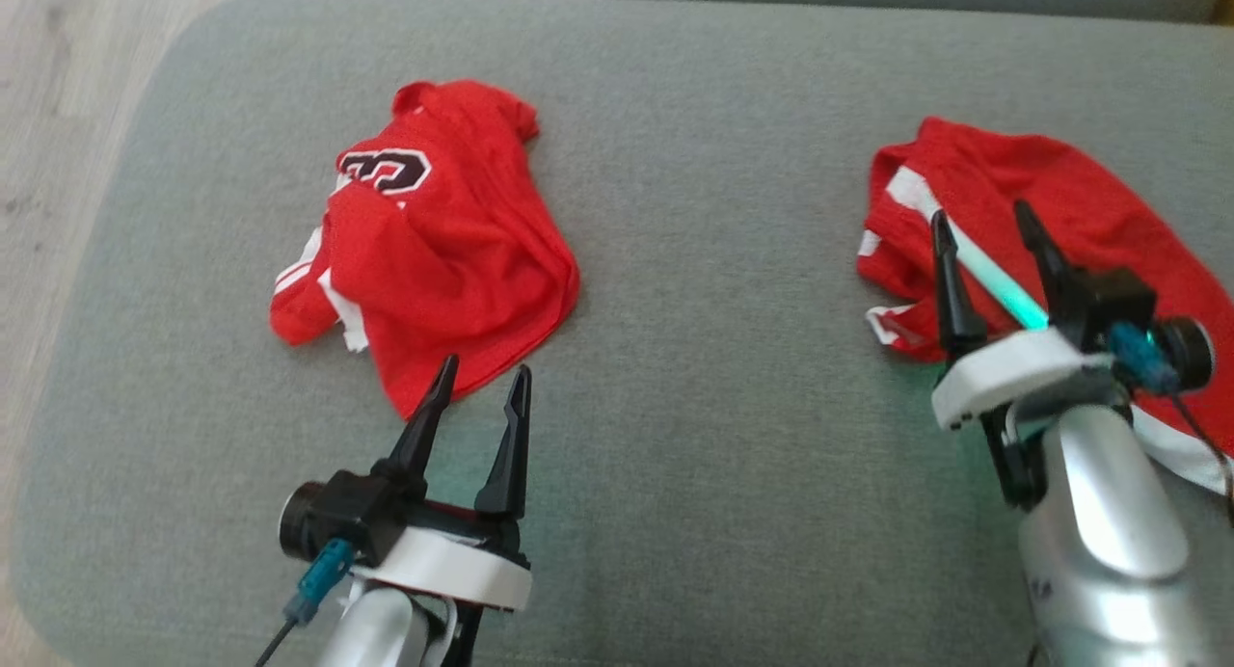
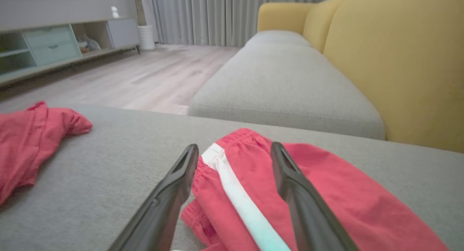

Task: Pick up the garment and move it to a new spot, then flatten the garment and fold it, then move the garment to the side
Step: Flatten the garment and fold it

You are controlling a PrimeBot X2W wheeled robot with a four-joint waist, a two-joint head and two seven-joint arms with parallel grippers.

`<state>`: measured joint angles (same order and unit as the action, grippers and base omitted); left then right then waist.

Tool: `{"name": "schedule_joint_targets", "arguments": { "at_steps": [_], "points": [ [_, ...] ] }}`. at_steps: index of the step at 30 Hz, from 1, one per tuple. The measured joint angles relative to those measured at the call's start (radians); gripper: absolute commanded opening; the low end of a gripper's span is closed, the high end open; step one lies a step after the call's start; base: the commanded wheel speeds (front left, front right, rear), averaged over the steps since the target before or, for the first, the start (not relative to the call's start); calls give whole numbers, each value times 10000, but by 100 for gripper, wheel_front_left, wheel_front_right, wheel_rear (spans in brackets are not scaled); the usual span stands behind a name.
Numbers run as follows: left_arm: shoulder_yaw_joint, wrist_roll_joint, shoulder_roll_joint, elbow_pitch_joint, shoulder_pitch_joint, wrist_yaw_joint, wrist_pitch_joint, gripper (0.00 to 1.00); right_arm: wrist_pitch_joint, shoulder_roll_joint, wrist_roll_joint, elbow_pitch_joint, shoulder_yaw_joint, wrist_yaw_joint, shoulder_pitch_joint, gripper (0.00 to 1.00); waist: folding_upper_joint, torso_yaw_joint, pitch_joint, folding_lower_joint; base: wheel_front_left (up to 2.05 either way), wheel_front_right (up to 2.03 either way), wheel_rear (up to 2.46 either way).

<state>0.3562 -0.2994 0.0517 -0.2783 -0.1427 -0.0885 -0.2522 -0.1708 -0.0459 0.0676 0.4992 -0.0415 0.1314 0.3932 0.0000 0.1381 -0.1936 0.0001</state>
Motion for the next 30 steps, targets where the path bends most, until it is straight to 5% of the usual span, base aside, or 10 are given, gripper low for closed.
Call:
{"name": "schedule_joint_targets", "arguments": {
  "at_steps": [11, 12, 13, 22, 30],
  "points": [
    [10, -2, -2, 0, -242, 2, 0, 100, 424, -25, 1085, 2646, -627, 0, 1188, 100, 0, 242, -416, 0, 0, 0, 0],
    [13, -2, -2, -2, -249, 2, 0, 100, 347, -23, 1160, 2828, -629, 0, 1251, 73, 0, 228, -430, 0, 0, 0, 0],
    [21, -2, -2, -6, -254, 2, 0, 100, 222, -23, 1131, 3005, -642, 0, 1325, 0, 0, 217, -434, 0, 0, 0, 0],
    [8, -2, -4, -94, -273, 6, 0, 100, -702, -33, -244, 3379, 88, 0, 1697, 0, 0, -6, -51, -1, 0, 0, 0],
    [-48, -2, -4, -98, -75, 84, 0, 100, -775, -61, -1956, 2219, 2357, 0, 737, 0, 0, -381, 595, -2, 0, 0, 0]
  ]
}}
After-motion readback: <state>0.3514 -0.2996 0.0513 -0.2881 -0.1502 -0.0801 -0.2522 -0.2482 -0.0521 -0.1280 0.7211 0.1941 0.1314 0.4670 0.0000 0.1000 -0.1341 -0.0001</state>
